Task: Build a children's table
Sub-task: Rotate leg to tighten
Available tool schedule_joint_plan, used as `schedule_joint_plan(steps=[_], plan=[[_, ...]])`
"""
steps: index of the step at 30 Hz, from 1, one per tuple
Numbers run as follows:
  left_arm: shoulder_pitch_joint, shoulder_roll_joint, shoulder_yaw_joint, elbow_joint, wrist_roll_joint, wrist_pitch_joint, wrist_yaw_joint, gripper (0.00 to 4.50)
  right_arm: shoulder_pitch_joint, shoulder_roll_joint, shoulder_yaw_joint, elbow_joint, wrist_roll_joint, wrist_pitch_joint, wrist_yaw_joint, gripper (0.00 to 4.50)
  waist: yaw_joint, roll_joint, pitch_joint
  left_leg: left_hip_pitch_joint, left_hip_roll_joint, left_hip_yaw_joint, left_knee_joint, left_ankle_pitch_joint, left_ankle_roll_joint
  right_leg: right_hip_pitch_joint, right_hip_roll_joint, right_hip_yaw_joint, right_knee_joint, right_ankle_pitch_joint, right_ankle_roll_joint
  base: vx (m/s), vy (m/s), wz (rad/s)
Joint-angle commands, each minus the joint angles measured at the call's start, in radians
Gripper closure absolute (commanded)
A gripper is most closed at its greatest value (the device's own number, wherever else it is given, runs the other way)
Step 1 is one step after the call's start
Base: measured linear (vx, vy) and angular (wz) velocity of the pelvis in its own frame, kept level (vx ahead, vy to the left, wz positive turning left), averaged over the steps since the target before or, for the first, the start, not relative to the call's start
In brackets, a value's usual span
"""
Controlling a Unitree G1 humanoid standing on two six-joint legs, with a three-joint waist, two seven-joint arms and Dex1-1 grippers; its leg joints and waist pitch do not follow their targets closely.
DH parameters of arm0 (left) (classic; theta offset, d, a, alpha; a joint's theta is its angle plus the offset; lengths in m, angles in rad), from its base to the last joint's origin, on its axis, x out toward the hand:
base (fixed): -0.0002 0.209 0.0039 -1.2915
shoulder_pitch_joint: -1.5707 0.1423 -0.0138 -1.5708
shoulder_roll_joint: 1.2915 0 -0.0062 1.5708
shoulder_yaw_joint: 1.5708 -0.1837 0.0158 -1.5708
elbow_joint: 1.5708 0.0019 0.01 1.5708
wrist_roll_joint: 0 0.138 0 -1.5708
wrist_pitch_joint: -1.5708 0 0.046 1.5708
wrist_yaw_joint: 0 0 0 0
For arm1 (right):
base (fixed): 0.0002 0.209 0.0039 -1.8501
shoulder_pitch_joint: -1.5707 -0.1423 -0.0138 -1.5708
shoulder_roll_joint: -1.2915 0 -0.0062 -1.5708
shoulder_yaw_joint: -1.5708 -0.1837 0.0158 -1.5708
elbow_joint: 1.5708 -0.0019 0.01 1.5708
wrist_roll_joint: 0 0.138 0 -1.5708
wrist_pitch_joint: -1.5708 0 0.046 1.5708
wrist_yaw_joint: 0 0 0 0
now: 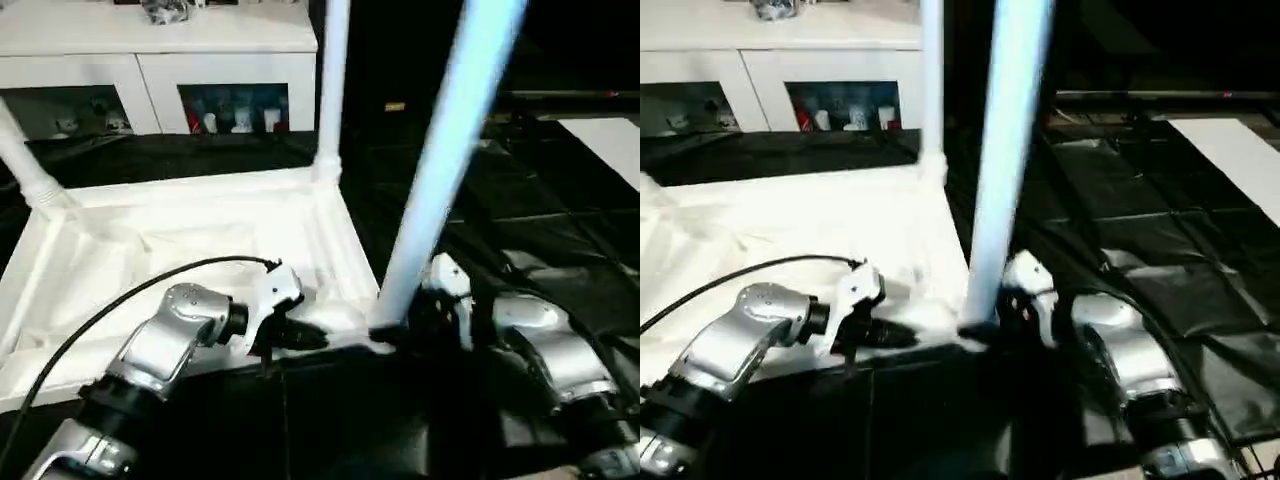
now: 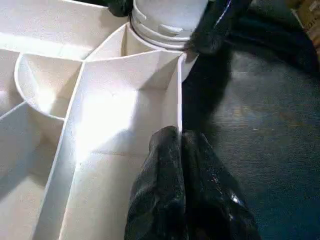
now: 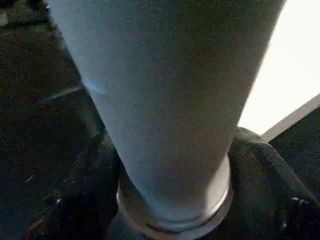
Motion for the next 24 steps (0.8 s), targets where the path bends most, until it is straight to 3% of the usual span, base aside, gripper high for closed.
schedule_joint_plan(steps=[1, 9, 16, 24], plan=[[0.007, 0.0, -0.025, -0.014, -0.013, 0.011, -0.03, 4.5, -0.005, -0.005, 0.023, -0.001, -0.025, -0.005, 0.023, 1.25, -0.002, -0.005, -0.043, 0.012, 0.042, -0.007, -0.064, -0.125, 0.076, 0.046, -0.055, 0.044, -0.061, 0.012, -0.265, 0.0, 0.0, 0.0], [0.002, 0.007, -0.029, -0.013, -0.013, 0.016, -0.025, 4.5, -0.031, 0.022, 0.006, 0.022, 0.004, 0.005, -0.003, 1.25, -0.006, -0.004, -0.047, 0.011, 0.039, -0.008, -0.059, -0.087, 0.084, 0.045, -0.051, 0.043, -0.053, 0.069, -0.274, 0.0, 0.0, 0.0], [0.0, 0.013, -0.028, -0.011, -0.011, 0.017, -0.027, 4.5, -0.028, 0.029, -0.005, 0.028, 0.027, 0.039, 0.011, 1.79, -0.006, -0.004, -0.048, 0.011, 0.039, -0.008, -0.058, -0.087, 0.086, 0.047, -0.052, 0.043, -0.052, 0.069, -0.277, 0.0, 0.0, 0.0], [0.004, 0.02, -0.032, -0.016, -0.015, 0.023, -0.031, 4.5, -0.02, 0.028, 0.008, 0.031, 0.021, 0.04, 0.012, 1.84, -0.006, -0.004, -0.048, 0.011, 0.039, -0.008, -0.058, -0.094, 0.08, 0.046, -0.052, 0.043, -0.053, 0.05, -0.274, 0.0, 0.0, 0.0]])
